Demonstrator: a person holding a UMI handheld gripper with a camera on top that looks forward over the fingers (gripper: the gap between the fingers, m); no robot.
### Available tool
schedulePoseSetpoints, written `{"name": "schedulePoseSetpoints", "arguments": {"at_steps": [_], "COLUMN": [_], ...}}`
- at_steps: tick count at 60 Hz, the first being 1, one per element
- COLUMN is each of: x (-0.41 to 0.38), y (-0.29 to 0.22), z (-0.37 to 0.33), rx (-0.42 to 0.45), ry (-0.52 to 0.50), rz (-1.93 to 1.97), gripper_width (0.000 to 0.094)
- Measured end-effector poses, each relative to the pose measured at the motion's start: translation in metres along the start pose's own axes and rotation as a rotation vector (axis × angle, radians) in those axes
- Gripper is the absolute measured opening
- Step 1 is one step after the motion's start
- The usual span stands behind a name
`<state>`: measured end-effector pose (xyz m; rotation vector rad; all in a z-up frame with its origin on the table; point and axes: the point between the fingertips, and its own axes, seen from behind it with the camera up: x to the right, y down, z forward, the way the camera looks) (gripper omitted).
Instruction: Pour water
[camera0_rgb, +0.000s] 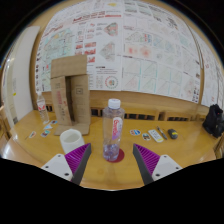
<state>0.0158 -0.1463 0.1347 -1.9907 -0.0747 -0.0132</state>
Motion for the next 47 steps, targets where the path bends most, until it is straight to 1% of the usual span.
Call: {"name": "schedulePoseSetpoints", "arguments": {"at_steps": [16, 24, 30, 35, 40, 47], "x": [-0.03, -0.049, -0.061, -0.064, -0.063, -0.067], "y": [0.037, 0.058, 0.073, 0.079, 0.079, 0.076], "z": [-0.186, -0.26, -0.298, -0.32, -0.334, -0.343], "rx": [-0.029, -0.025, -0.039, -0.034, -0.024, -0.018], "ry": [0.089, 0.113, 0.119, 0.124, 0.144, 0.141], "rz": [0.009, 0.019, 0.014, 0.021, -0.006, -0.008], "gripper_width": [0.0853, 0.0854, 0.0853, 0.0855, 0.0852, 0.0857]}}
